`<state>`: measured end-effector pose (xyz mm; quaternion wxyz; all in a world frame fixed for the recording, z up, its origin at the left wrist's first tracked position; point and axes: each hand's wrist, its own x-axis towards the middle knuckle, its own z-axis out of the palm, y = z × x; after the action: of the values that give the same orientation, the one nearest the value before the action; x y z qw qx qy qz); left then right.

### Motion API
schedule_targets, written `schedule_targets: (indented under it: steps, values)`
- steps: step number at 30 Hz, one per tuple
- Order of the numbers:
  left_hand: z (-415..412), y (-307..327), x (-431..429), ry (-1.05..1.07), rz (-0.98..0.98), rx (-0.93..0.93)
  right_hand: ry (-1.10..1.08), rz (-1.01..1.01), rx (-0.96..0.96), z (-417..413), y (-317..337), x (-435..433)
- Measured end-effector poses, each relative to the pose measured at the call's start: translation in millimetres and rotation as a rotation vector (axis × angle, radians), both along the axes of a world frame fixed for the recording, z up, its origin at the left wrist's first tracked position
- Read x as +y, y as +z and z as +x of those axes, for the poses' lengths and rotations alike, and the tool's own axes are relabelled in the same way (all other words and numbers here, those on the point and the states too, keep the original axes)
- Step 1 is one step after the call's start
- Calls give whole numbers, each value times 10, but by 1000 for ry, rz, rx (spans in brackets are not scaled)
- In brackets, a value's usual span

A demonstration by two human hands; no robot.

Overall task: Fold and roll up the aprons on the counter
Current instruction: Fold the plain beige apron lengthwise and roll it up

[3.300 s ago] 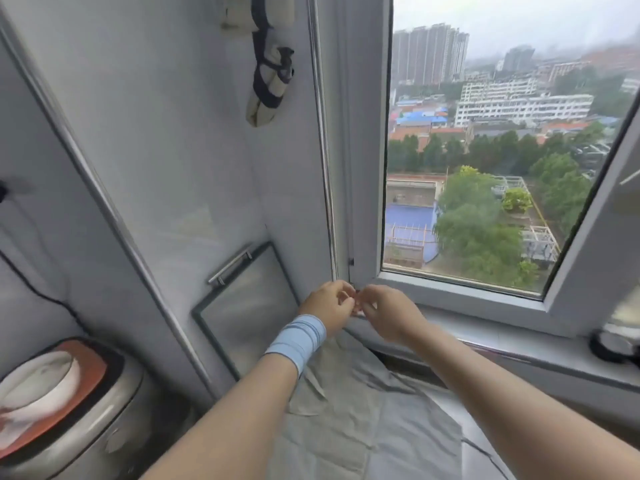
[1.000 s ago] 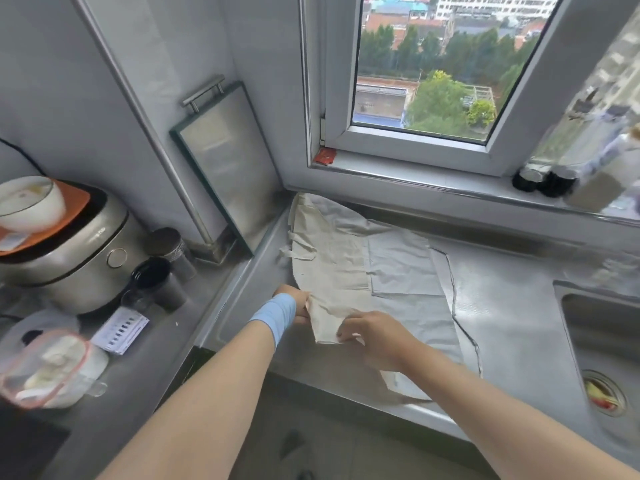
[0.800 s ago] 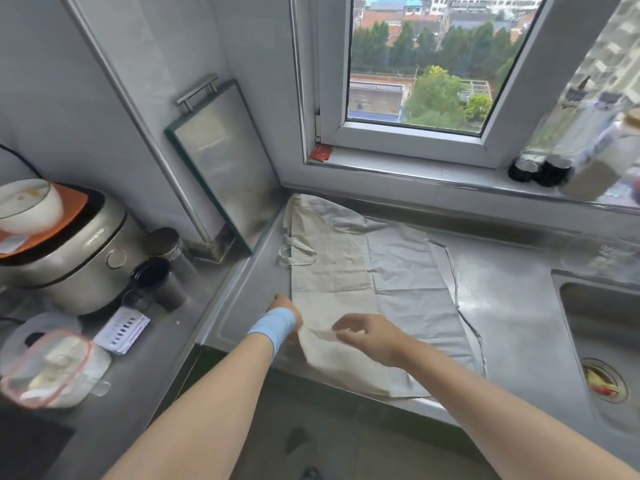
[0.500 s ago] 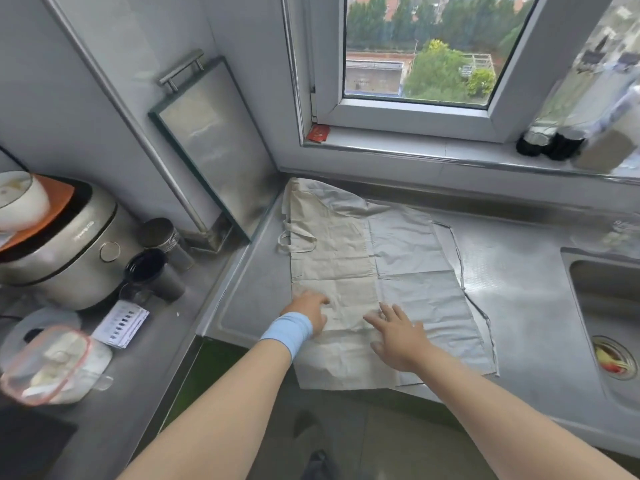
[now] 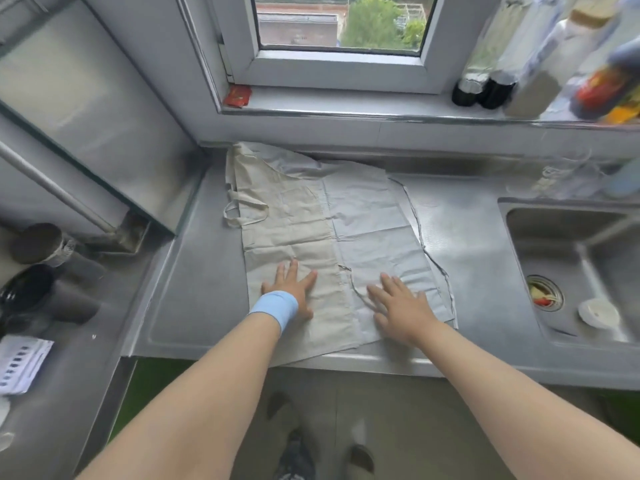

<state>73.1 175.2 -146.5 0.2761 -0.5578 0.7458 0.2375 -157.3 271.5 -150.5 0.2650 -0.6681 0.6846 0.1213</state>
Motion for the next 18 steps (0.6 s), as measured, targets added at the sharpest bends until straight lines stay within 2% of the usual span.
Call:
schedule_targets:
  steps: [2,5,9,13,16,18]
  values:
    - [-44,39,-74,18,-71,18,-30,-11,-47,-29,-11,-39]
    - [-184,59,-43,38,-236,138,-212,-196,-132,-20,-56,-109]
    - [-448,25,124,-62,-235,313,-422,-226,-1,-216,-93,-122]
    - [-707,-10,244,-203,-173,277,-616,-268,235,-542,-64,-48]
    - [-824,-76,294,-244,-157,236,-766,-189,194,-750,-123,9]
    - [-858,-100,298,-199,-187,238,-776,-209,144,-850,-195,36]
